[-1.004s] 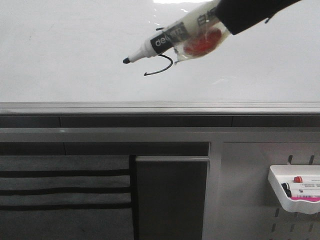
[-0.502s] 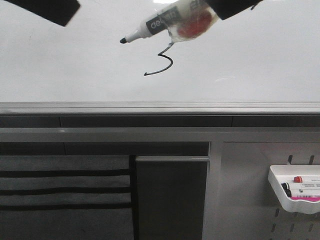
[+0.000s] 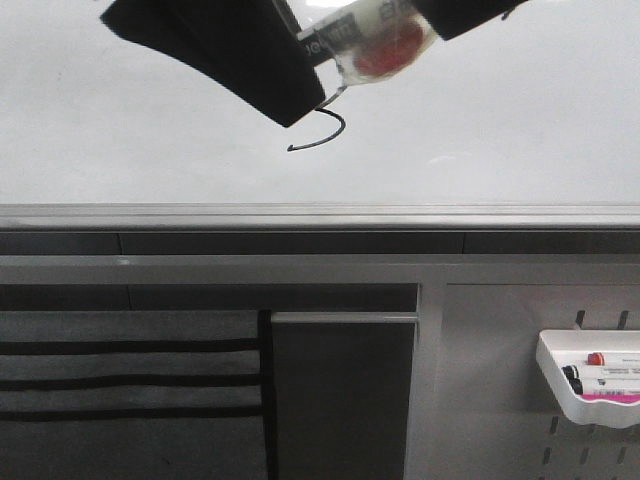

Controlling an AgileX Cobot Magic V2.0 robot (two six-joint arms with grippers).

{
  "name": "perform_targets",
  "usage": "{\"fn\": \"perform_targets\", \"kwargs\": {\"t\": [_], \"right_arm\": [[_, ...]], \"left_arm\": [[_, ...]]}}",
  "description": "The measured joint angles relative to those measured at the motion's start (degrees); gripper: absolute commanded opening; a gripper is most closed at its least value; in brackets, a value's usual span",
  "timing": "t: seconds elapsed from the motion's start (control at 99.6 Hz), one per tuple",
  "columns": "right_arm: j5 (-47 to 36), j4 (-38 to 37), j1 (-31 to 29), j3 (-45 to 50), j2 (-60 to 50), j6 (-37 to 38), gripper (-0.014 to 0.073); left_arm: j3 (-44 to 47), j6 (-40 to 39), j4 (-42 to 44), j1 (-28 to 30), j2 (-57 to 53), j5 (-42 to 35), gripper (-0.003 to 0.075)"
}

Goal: Write number 3 on whiteboard

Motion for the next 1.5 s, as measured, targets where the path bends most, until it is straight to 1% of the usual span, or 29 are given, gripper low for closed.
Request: {"fn": "perform_targets", "kwargs": {"t": [0.191,0.522,0.592,0.663,0.783,0.894,0.904,1.004,1.105,1.175,1.225,1.325,1.396,1.496], "right_arm": [[0.1,0.1,0.0,0.0,0.0,-0.1,0.0017],[0.2,0.1,0.0,0.0,0.0,-0.1,0.0017],[0.5,0.1,0.0,0.0,0.0,-0.1,0.0017],[0.6,0.1,0.0,0.0,0.0,-0.1,0.0017],[0.7,0.1,0.0,0.0,0.0,-0.1,0.0017],[0.7,0.1,0.0,0.0,0.0,-0.1,0.0017],[1.3,0.6,0.0,0.0,0.0,-0.1,0.0017],[1.6,0.6,0.0,0.0,0.0,-0.1,0.0021],[1.7,0.6,0.0,0.0,0.0,-0.1,0.0063],[1.7,0.6,0.0,0.0,0.0,-0.1,0.0137],[1.7,0.6,0.0,0.0,0.0,-0.1,0.0209],[2.1,0.8,0.0,0.0,0.0,-0.1,0.0301],[2.1,1.0,0.0,0.0,0.0,-0.1,0.0328],[1.1,0.9,0.0,0.0,-0.1,-0.1,0.0330]], "left_arm": [[-0.5,1.9,-0.9,0.0,0.5,0.8,0.0387],[-0.5,8.6,-2.4,-1.5,0.5,1.3,0.0386],[-0.6,9.3,-2.4,-1.5,0.5,1.3,0.0370],[-0.6,10.1,-2.4,-1.5,0.5,1.3,0.0311],[-0.6,11.5,-2.4,-1.5,0.5,1.3,0.0189],[-0.6,11.9,-2.4,-1.5,0.5,1.3,0.0112],[-0.6,11.9,-2.4,-1.5,0.5,1.3,-0.0014],[-0.6,11.9,-2.4,-1.5,0.5,1.5,-0.0014],[-0.6,11.9,-2.4,-1.5,0.5,1.5,-0.0014],[-0.6,11.9,-2.4,-1.5,0.5,1.5,-0.0014],[-0.6,11.9,-2.4,-1.5,0.5,1.5,-0.0014],[-0.6,11.9,-2.4,-1.5,0.5,1.5,-0.0014],[-0.6,11.9,-2.4,-1.5,0.5,1.5,-0.0014],[-0.6,11.9,-2.4,-1.5,0.5,1.5,-0.0014]]}}
